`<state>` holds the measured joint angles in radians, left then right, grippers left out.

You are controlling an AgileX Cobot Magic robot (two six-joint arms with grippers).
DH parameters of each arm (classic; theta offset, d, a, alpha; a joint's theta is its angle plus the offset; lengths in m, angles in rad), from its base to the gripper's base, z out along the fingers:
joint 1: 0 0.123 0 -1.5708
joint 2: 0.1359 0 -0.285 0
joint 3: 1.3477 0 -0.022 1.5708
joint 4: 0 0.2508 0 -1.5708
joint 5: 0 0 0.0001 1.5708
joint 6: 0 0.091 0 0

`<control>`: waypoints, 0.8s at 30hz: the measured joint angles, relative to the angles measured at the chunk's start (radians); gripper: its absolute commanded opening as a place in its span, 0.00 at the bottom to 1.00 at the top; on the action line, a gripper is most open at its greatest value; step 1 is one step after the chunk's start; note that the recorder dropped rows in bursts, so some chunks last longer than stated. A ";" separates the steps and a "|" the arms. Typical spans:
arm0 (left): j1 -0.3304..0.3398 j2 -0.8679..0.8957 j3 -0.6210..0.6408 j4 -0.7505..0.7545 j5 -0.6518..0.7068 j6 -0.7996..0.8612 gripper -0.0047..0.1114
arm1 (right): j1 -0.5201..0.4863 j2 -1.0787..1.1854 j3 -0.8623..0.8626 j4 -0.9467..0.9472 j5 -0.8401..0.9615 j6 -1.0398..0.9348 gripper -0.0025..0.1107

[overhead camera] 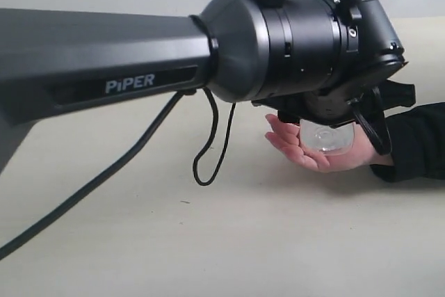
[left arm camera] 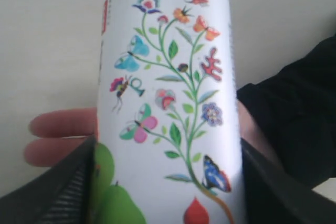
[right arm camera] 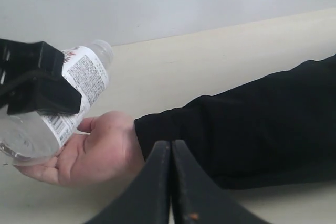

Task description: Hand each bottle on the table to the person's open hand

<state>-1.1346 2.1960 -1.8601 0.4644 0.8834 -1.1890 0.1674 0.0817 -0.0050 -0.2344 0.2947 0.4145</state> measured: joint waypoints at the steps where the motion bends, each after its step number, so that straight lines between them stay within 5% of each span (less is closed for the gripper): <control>1: 0.000 0.010 0.000 0.000 0.000 -0.004 0.07 | 0.000 0.000 0.000 0.000 0.000 0.000 0.02; 5: 0.000 0.049 0.000 0.004 -0.005 -0.021 0.22 | 0.000 0.000 0.000 0.000 0.000 0.000 0.02; 12: 0.000 0.060 0.000 0.004 -0.016 -0.040 0.79 | 0.000 0.000 0.000 0.000 0.000 0.000 0.02; 15: 0.000 0.060 0.000 0.004 -0.022 -0.040 0.95 | 0.000 0.000 0.000 0.000 0.000 0.000 0.02; 24: 0.000 0.056 0.000 0.004 -0.019 0.034 0.94 | 0.000 0.000 0.000 0.000 0.000 0.000 0.02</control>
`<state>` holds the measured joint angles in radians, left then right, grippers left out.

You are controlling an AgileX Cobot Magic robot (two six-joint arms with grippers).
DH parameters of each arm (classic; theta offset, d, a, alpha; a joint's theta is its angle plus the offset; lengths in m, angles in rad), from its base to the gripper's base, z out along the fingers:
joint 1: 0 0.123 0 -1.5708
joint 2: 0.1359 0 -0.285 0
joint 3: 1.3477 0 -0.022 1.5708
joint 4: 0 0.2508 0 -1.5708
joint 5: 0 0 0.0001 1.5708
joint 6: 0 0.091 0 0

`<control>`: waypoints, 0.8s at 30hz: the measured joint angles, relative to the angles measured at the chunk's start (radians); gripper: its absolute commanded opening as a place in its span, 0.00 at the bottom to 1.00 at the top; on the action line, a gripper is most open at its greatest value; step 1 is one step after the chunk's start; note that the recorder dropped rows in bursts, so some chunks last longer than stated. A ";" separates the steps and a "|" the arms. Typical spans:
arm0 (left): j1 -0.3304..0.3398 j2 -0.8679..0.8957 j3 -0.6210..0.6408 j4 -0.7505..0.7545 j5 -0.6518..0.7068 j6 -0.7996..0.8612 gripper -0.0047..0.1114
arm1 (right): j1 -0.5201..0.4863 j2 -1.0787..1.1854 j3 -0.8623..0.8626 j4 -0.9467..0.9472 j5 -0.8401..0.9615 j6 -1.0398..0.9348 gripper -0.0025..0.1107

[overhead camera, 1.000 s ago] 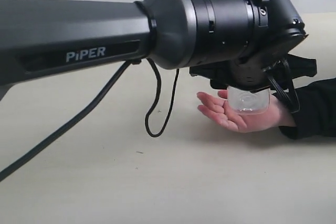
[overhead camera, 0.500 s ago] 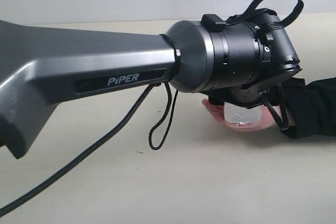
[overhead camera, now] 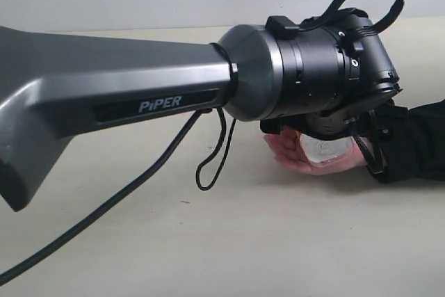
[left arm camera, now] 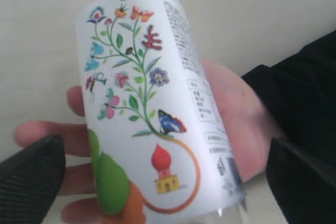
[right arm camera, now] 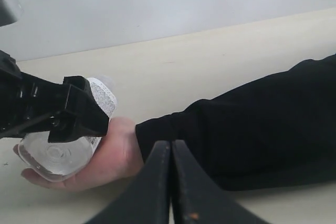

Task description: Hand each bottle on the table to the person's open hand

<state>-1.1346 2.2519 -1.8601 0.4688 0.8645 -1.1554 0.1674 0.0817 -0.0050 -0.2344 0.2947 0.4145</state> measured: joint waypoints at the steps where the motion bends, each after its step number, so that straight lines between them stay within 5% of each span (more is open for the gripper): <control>1: 0.000 -0.008 0.000 0.000 0.006 0.016 0.94 | 0.000 0.000 0.000 0.000 0.000 0.000 0.02; 10: -0.003 -0.146 0.000 0.000 0.143 0.232 0.94 | 0.000 0.000 0.000 0.000 0.000 0.000 0.02; 18: -0.149 -0.195 0.000 0.078 0.287 0.413 0.94 | 0.000 0.000 0.000 0.000 0.000 0.000 0.02; 24: -0.165 -0.241 0.000 0.121 0.340 0.416 0.94 | 0.000 0.000 0.000 0.000 0.000 0.000 0.02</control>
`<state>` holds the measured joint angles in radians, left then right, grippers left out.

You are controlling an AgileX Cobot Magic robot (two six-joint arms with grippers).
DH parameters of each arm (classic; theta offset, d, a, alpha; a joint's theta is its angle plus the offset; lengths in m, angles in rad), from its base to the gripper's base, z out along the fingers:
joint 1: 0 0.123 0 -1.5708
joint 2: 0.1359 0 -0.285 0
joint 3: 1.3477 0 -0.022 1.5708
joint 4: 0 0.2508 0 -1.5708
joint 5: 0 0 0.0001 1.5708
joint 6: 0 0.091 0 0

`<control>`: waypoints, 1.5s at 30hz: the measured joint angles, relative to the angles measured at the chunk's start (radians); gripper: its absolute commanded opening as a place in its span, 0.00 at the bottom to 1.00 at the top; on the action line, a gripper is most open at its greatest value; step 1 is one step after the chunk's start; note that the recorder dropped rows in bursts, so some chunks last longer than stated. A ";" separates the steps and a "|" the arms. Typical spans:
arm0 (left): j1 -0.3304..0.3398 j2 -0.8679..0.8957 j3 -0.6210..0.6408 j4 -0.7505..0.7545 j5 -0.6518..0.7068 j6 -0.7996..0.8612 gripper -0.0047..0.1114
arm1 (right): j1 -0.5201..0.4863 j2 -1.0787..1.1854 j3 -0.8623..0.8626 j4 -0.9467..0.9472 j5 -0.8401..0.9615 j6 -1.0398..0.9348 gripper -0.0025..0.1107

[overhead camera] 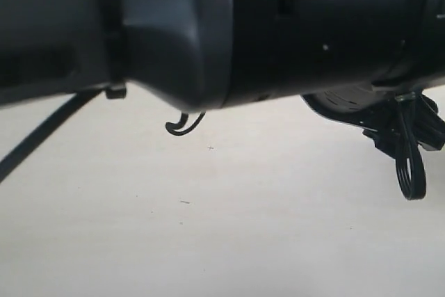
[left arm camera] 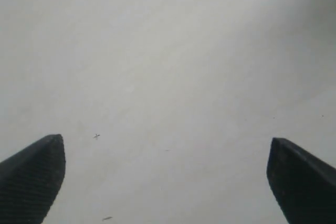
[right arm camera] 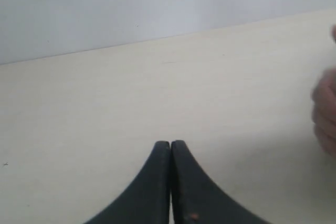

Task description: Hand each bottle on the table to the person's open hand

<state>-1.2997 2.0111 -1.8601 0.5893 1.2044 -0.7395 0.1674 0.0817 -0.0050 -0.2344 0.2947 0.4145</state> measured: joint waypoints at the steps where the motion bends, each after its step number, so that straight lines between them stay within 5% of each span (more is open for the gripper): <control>1: 0.000 -0.007 0.000 0.002 0.003 0.000 0.94 | 0.000 0.000 0.000 0.000 0.000 0.000 0.02; 30: 0.000 -0.058 0.000 0.013 0.011 0.004 0.91 | 0.000 0.000 0.000 0.000 0.000 0.000 0.02; 33: 0.000 -0.058 0.000 0.013 0.011 0.004 0.74 | 0.000 0.000 0.000 0.000 0.000 0.000 0.02; 38: 0.000 -0.058 0.000 0.010 0.011 0.004 0.05 | 0.000 0.000 0.000 0.000 0.000 0.000 0.02; 45: 0.000 -0.058 0.000 0.014 -0.002 -0.029 0.04 | 0.000 0.000 0.000 0.000 0.000 0.000 0.02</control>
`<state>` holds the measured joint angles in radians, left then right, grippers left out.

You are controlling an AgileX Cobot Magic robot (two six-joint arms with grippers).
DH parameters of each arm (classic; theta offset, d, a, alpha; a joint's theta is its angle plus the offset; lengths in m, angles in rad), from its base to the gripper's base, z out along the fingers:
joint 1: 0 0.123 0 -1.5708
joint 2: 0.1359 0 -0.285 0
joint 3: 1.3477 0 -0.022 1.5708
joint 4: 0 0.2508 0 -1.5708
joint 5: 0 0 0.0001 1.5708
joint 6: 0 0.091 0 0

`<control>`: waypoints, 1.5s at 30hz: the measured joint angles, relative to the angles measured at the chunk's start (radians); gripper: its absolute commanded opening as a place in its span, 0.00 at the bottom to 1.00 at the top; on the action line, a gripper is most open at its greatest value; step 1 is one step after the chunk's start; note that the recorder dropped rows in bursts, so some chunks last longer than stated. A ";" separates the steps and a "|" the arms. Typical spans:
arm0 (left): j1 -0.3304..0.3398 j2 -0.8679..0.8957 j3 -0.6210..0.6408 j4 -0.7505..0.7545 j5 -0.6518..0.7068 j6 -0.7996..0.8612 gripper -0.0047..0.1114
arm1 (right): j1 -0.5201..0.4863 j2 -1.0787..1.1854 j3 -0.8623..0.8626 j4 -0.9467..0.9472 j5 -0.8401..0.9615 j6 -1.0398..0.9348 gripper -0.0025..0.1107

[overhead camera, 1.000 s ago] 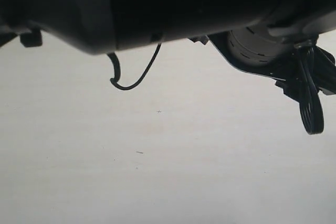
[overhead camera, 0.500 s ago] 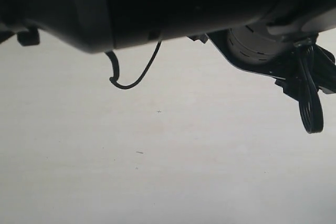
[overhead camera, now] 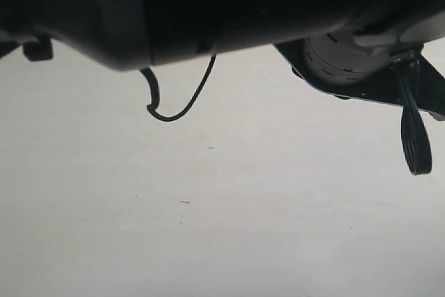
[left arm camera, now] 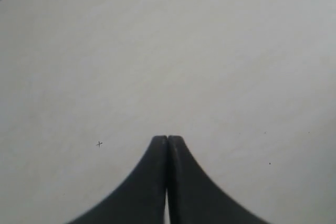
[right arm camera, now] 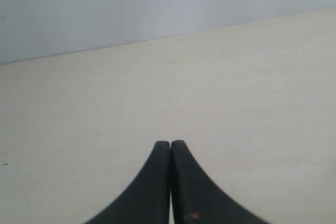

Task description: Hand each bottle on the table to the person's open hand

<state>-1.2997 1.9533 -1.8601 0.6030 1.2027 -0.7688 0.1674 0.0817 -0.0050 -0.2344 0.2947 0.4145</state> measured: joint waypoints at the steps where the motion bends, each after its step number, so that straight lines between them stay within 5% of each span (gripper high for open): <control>1: 0.000 0.000 0.000 0.000 -0.003 -0.005 0.04 | 0.000 0.000 0.000 0.000 0.000 0.000 0.02; 8: 0.000 -0.031 0.054 0.024 -0.026 -0.032 0.04 | 0.000 0.000 0.000 0.000 0.000 0.000 0.02; 16: 0.041 -0.166 0.349 0.086 -0.151 -0.164 0.04 | 0.000 0.000 0.000 0.000 0.000 0.000 0.02; 25: 0.261 -0.662 1.041 0.231 -0.593 -0.466 0.04 | 0.000 0.000 0.000 0.000 0.000 0.000 0.02; 30: 0.352 -1.040 1.316 0.405 -0.696 -0.635 0.04 | 0.000 0.000 0.000 0.000 0.000 0.000 0.02; 36: 0.370 -1.474 1.450 0.438 -0.707 -0.647 0.04 | 0.000 0.000 0.000 0.000 0.000 0.000 0.02; 45: 0.370 -1.701 1.519 0.417 -0.677 -0.631 0.04 | 0.000 0.000 0.000 0.000 0.000 0.000 0.02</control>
<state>-0.9300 0.2525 -0.3409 1.0200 0.5259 -1.4003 0.1674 0.0817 -0.0050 -0.2344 0.2947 0.4145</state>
